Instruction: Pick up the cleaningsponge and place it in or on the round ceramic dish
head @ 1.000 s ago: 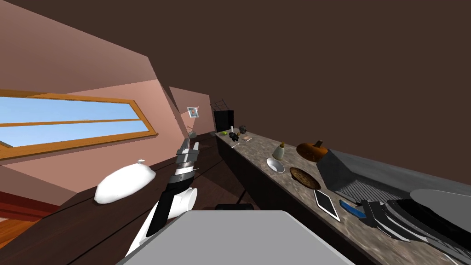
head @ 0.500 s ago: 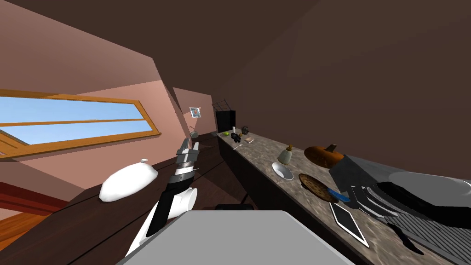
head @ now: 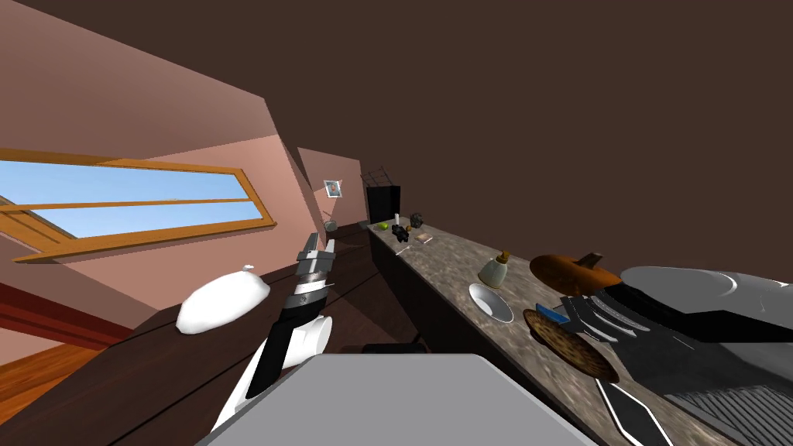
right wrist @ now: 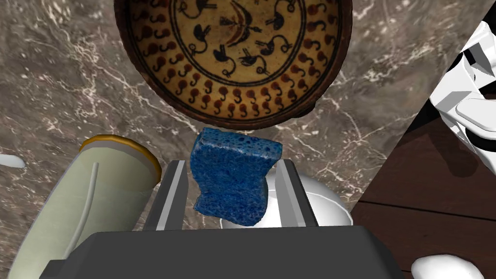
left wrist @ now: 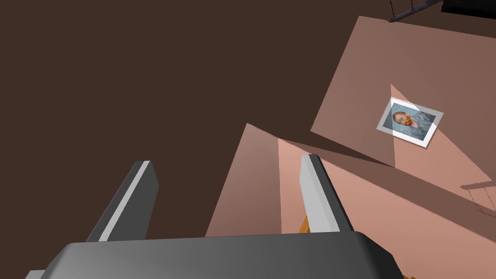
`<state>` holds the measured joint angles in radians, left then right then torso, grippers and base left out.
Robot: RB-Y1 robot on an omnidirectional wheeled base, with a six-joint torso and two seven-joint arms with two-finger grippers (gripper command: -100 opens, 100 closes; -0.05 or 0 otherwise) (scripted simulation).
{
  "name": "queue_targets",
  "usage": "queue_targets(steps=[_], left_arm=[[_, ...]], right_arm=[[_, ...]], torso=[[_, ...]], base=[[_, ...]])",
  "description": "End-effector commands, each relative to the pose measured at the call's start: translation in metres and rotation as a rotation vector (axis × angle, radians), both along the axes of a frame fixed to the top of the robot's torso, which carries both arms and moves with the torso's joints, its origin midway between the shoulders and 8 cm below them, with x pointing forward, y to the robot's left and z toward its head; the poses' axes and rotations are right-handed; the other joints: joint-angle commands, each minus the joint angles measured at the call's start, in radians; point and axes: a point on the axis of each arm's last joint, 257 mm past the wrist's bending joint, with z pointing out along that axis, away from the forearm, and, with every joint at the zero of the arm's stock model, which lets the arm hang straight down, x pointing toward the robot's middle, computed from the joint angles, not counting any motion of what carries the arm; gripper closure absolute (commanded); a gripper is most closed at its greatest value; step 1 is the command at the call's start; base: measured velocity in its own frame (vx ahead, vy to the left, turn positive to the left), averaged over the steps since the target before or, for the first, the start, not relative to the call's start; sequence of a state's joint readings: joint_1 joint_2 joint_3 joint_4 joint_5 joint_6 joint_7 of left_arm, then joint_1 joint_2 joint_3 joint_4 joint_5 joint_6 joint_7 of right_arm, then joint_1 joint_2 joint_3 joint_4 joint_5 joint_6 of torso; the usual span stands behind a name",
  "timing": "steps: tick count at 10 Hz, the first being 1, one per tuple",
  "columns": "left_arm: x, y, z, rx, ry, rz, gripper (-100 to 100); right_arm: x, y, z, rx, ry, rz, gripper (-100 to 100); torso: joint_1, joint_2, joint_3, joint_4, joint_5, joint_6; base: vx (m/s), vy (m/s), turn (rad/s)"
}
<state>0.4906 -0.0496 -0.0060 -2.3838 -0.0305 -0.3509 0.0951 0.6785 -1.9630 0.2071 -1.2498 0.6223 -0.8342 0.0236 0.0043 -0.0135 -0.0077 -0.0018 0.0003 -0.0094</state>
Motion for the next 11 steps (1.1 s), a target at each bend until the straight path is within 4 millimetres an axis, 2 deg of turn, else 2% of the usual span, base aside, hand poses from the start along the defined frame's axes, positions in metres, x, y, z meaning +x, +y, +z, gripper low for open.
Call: queue_targets(steps=[1,2,4,6,8,9,11], left_arm=[[0.0,0.0,0.0,0.0,0.0,0.0,0],[0.0,0.0,0.0,0.0,0.0,0.0,0],[0.0,0.0,0.0,0.0,0.0,0.0,0],[0.0,0.0,0.0,0.0,0.0,0.0,0],[0.0,0.0,0.0,0.0,0.0,0.0,0],[0.0,0.0,0.0,0.0,0.0,0.0,0],[0.0,0.0,0.0,0.0,0.0,0.0,0]], right_arm=[[0.0,0.0,0.001,0.001,0.006,0.002,100],[0.007,0.012,0.009,0.005,0.032,0.055,100],[0.007,0.015,0.01,0.006,0.042,0.071,100],[-0.005,0.025,0.003,0.015,0.089,0.118,100],[-0.004,0.025,0.003,0.013,0.083,0.116,100],[-0.005,0.025,0.003,0.013,0.086,0.117,-100],[-0.005,0.025,0.003,0.013,0.086,0.116,-100]], torso=[[0.0,0.0,0.0,0.0,0.0,0.0],[0.0,0.004,0.002,0.001,0.0,0.001],[-0.003,0.004,0.003,0.001,0.0,0.0],[-0.006,0.007,0.004,0.001,-0.001,0.002],[-0.01,0.012,0.007,0.002,-0.003,0.003],[-0.006,0.01,0.006,0.002,-0.002,0.003],[-0.002,0.008,0.005,0.002,-0.001,0.002]], base=[[0.011,-0.001,-0.008],[0.026,-0.036,0.05],[0.017,-0.049,0.038],[-0.047,-0.115,0.016],[-0.046,-0.08,-0.002],[-0.005,-0.01,-0.001],[0.0,0.0,0.0]])
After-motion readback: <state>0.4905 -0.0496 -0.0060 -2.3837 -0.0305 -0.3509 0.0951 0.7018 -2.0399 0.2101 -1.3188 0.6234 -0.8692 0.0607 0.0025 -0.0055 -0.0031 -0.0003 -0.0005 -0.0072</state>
